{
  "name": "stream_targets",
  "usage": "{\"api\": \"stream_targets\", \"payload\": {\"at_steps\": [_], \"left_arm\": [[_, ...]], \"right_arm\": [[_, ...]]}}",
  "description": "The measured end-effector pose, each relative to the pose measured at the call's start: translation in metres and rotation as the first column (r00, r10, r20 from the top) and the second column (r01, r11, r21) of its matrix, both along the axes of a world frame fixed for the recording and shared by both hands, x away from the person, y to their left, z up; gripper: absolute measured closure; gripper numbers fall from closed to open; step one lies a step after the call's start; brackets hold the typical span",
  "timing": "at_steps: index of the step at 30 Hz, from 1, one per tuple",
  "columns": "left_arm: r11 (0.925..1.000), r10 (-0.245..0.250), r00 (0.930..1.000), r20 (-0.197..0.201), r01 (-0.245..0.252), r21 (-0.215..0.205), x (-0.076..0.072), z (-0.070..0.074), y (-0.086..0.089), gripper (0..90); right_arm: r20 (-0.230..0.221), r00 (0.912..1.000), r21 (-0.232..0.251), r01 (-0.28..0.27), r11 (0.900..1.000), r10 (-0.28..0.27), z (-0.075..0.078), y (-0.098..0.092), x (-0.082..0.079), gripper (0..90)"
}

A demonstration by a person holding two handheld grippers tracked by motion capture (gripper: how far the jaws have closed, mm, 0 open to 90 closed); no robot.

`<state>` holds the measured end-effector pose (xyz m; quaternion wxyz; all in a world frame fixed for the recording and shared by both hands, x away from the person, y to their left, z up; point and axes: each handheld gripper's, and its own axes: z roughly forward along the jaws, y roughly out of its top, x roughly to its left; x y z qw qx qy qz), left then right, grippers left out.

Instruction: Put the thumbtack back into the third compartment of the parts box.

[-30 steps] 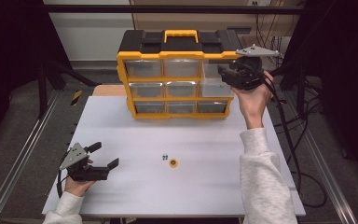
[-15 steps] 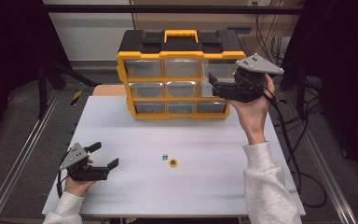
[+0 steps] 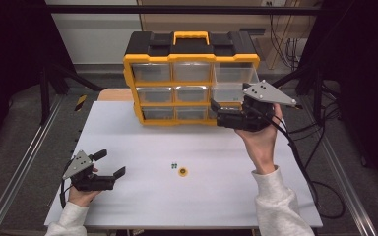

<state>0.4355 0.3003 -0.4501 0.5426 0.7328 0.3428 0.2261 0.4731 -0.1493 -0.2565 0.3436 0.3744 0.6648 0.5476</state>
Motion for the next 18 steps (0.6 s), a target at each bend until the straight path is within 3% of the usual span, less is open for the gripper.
{"api": "stream_targets", "payload": {"at_steps": [8, 18], "left_arm": [[1.0000, -0.001, 1.0000, 0.002, 0.001, 0.000, 0.000, 0.000, 0.000, 2.3], [1.0000, -0.001, 1.0000, 0.002, 0.001, 0.001, 0.000, 0.000, 0.000, 2.3]], "right_arm": [[-0.030, 0.9986, 0.004, -0.042, 0.999, 0.042, -0.027, 0.011, -0.013, 0.5], [-0.083, 0.9937, -0.001, -0.076, 0.997, 0.076, -0.054, 0.020, -0.015, 0.5]]}}
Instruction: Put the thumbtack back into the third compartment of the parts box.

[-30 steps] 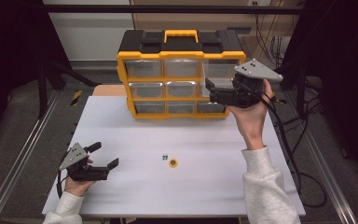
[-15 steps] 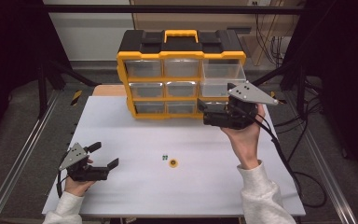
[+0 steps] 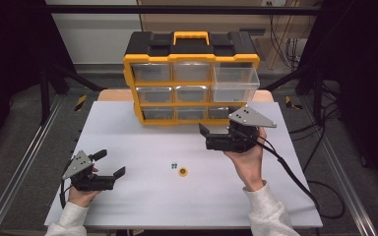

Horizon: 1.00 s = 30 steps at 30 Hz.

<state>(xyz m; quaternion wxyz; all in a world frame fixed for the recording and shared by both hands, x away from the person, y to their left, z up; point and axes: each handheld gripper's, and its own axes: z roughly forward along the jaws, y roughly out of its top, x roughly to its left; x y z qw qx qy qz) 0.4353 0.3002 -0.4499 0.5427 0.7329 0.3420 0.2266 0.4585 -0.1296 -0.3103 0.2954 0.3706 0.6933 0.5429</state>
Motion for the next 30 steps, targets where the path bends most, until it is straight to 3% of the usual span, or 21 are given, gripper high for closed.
{"api": "stream_targets", "payload": {"at_steps": [11, 30], "left_arm": [[1.0000, -0.001, 1.0000, 0.001, 0.001, 0.000, 0.000, 0.000, 0.000, 2.3], [1.0000, -0.002, 1.0000, -0.001, 0.002, 0.003, 0.000, 0.000, 0.000, 2.2]], "right_arm": [[-0.063, 0.9973, -0.044, -0.040, 0.998, 0.037, -0.030, 0.019, 0.003, 0.6], [-0.181, 0.9802, -0.108, -0.101, 0.989, 0.080, -0.081, 0.056, 0.013, 1.3]]}}
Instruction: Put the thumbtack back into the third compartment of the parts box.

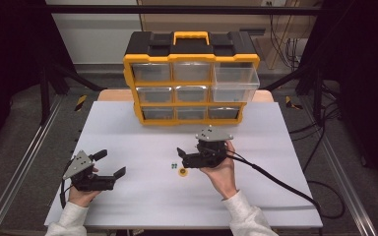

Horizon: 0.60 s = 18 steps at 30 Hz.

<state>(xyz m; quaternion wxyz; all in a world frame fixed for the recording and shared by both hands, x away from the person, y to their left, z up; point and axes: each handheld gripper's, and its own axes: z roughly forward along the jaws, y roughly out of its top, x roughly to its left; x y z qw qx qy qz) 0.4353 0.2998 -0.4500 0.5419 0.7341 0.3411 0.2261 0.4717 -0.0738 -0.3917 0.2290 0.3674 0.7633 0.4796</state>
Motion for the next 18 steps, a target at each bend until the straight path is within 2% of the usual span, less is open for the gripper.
{"api": "stream_targets", "payload": {"at_steps": [13, 18], "left_arm": [[1.0000, 0.001, 1.0000, -0.001, -0.001, -0.002, 0.000, 0.000, 0.000, 2.2], [1.0000, 0.001, 1.0000, -0.001, -0.001, -0.003, 0.000, 0.000, 0.000, 2.2]], "right_arm": [[-0.073, 0.9973, -0.040, -0.012, 0.999, 0.009, -0.031, 0.017, 0.008, 2.6], [-0.100, 0.9947, -0.037, -0.028, 0.999, 0.024, -0.042, 0.023, 0.011, 4.3]]}}
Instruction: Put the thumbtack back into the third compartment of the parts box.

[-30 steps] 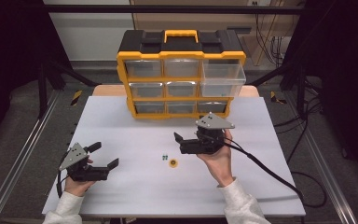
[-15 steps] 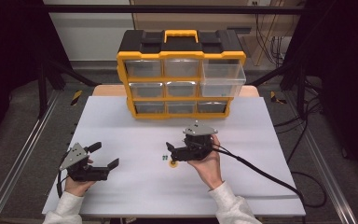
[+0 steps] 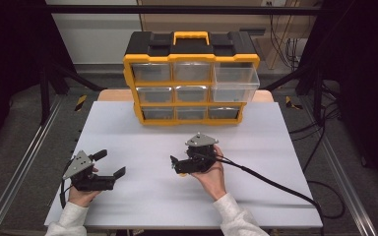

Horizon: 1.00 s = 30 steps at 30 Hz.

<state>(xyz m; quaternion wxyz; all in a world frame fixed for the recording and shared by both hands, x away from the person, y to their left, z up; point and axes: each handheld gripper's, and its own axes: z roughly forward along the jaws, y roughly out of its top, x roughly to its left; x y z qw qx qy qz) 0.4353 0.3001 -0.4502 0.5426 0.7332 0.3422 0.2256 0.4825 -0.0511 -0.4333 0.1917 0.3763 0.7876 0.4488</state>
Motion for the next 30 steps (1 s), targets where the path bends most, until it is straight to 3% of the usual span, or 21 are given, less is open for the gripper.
{"api": "stream_targets", "payload": {"at_steps": [21, 30], "left_arm": [[1.0000, 0.000, 1.0000, 0.000, 0.000, -0.001, 0.000, 0.000, 0.000, 2.2], [1.0000, -0.001, 1.0000, 0.000, 0.001, 0.001, 0.000, 0.000, 0.000, 2.2]], "right_arm": [[-0.076, 0.9970, -0.063, -0.020, 0.998, 0.015, -0.045, 0.017, 0.008, 13.4], [-0.088, 0.9958, -0.085, -0.033, 0.996, 0.025, -0.053, 0.019, 0.008, 21.9]]}}
